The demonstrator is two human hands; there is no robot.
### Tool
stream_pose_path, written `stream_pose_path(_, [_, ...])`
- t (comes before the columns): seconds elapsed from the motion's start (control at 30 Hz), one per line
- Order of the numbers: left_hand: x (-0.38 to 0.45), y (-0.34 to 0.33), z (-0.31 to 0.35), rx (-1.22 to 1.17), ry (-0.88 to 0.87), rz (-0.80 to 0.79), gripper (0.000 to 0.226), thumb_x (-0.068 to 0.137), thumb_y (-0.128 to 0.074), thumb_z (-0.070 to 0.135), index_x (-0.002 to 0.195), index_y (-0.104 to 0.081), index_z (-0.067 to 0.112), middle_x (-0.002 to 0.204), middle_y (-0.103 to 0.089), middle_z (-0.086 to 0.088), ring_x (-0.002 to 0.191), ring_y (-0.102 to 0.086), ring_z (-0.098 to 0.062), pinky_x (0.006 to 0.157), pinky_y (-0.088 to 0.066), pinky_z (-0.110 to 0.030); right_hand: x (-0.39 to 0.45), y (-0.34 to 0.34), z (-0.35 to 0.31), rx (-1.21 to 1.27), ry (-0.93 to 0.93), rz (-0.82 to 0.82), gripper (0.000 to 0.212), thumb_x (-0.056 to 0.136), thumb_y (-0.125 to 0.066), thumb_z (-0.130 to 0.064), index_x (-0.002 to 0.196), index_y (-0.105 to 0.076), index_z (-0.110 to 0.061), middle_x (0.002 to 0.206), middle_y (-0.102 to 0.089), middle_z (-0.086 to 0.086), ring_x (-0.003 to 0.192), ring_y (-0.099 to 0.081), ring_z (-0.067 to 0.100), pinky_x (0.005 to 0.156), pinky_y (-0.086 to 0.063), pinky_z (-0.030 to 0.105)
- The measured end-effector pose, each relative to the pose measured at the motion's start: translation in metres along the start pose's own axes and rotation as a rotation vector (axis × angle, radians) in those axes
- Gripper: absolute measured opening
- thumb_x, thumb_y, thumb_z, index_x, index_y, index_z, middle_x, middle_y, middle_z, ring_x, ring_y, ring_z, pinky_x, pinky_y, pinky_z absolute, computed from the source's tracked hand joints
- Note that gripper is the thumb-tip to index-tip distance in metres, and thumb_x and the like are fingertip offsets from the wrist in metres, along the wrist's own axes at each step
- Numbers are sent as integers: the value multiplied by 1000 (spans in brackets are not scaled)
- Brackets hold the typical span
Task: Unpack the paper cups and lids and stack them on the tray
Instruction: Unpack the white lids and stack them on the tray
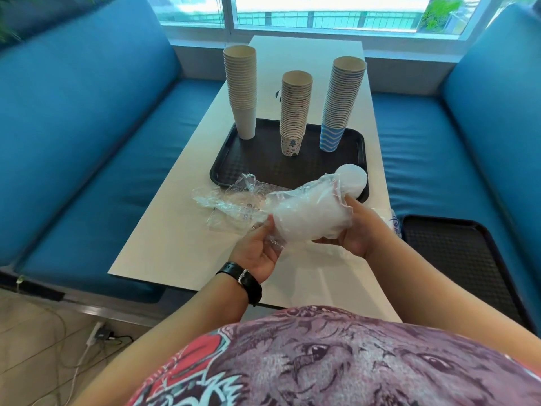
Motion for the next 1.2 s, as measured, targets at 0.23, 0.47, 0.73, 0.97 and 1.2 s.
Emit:
stream_pose_path(0.23, [16,6,1,268,-125,245,24,101,-55,18,122,-57,5,104,-69,-13,87,-63,-28,82,-53,-44,-5,-12,5,-83,41,-65,60,73,-61,-62,118,-62,-22,112,-71,9,104,-68,33,88,-53,57])
stream_pose_path(0.47, [18,12,0,195,-112,346,13,96,-61,25,90,-49,25,85,-63,-1,74,-57,-23,60,-46,-28,-14,-24,7,-159,13,-222,58,79,-55,-60,121,-62,-21,116,-70,11,108,-66,32,95,-49,57])
stream_pose_path(0.73, [11,8,-3,312,34,249,20,93,-63,32,101,-70,15,92,-72,-7,79,-67,-28,57,-55,-30,-17,-25,5,-192,14,-275,49,83,-63,-47,122,-61,-18,113,-69,11,96,-69,27,84,-54,52])
stream_pose_path(0.97, [2,4,1,125,171,-20,55,87,-60,51,127,-60,13,116,-70,-14,90,-70,-32,62,-59,-38,-9,-14,1,-113,44,-102,44,90,-58,-43,122,-61,-14,107,-72,12,94,-70,31,82,-56,52])
stream_pose_path(1.2, [8,4,5,33,101,12,44,93,-57,39,124,-60,9,124,-66,-17,111,-63,-38,72,-61,-46,-6,-13,1,-96,53,-69,50,77,-69,-51,116,-62,-21,121,-66,15,110,-63,38,91,-51,60])
Point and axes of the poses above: each hand's wrist, its own x-axis towards the middle knuckle, its own y-axis out of the back of the hand, z = x × y, the point moved 3 cm from there along x, towards the middle knuckle
